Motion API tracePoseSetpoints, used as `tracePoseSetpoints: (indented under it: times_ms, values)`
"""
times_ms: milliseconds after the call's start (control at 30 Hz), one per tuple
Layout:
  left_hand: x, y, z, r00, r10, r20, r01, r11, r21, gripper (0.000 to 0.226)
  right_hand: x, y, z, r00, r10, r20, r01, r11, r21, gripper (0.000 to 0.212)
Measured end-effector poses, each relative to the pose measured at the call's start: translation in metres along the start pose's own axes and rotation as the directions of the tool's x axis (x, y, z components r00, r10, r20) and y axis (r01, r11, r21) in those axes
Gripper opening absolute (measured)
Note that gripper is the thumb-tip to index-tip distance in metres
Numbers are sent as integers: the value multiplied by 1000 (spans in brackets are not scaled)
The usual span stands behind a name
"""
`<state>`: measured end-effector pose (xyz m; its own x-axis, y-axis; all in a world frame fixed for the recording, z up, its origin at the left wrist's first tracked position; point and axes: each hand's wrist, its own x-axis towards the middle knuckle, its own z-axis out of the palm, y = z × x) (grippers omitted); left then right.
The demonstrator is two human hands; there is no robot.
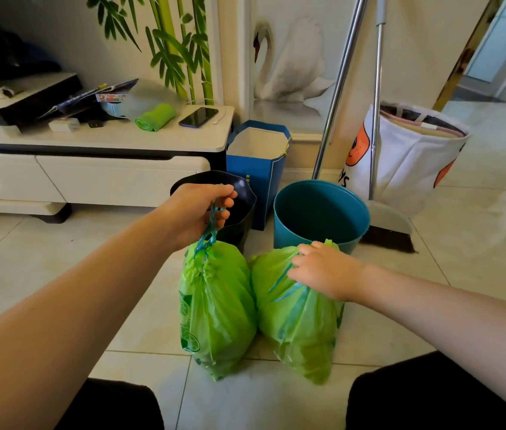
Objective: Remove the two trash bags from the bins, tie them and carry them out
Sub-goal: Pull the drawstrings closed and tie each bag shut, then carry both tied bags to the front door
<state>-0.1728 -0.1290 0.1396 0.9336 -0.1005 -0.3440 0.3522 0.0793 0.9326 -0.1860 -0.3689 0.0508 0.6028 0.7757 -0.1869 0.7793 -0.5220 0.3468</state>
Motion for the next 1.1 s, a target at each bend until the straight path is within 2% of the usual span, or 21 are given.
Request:
tracePoseSetpoints:
  times_ms: [67,100,200,267,400,500,567,600,633,667,733,767,800,867,933,1033,1100]
  values:
    - [2,-1,0,1000,1,-1,-1,1000,-8,18,4,3,-8,998,63,9,-63,982,179,6]
    - [2,-1,0,1000,3,-1,-3,1000,-12,19,5,6,-14,991,128,29,-131,938,320,4]
    - [4,0,-1,1000,10,2,-10,1000,-26,18,10,15,-34,935,348,75,-303,668,680,20]
    - [7,1,-1,1000,8,0,-8,999,-40,18,13,26,-44,901,429,71,-329,565,757,28]
    - [22,3,3,998,22,-51,-25,998,-66,18,26,41,-60,804,593,36,-337,406,850,30]
    - [40,4,11,975,136,-178,-148,988,-55,22,49,52,-71,704,699,127,-298,128,946,28]
    - [53,5,17,958,182,-220,-198,979,-52,26,68,57,-77,654,727,210,-218,-86,972,26]
    - [60,5,19,958,184,-220,-201,978,-54,27,77,59,-78,631,742,227,-184,-141,973,27]
    - [67,5,20,959,182,-219,-197,979,-49,28,86,60,-77,611,761,216,-182,-130,975,29]
    - [74,3,20,957,179,-228,-193,981,-37,27,94,60,-75,600,779,179,-211,-62,976,33]
    - [85,-3,18,946,183,-266,-193,981,-11,22,104,60,-70,627,771,113,-293,99,951,38]
    - [90,-6,16,941,191,-279,-200,980,-4,17,109,62,-67,651,751,112,-317,135,939,39]
    - [93,-9,14,937,200,-287,-209,978,-2,14,112,66,-62,681,717,150,-332,121,935,39]
    - [98,-12,7,934,204,-292,-214,977,-1,18,116,74,-56,743,597,302,-392,23,920,37]
    - [104,-9,2,941,193,-279,-208,978,-26,25,118,82,-56,768,484,419,-471,-15,882,34]
    - [106,1,2,953,160,-258,-189,978,-91,29,117,90,-65,744,487,456,-552,64,832,29]
    - [105,2,9,944,162,-287,-188,980,-65,28,114,96,-75,738,485,470,-591,129,796,29]
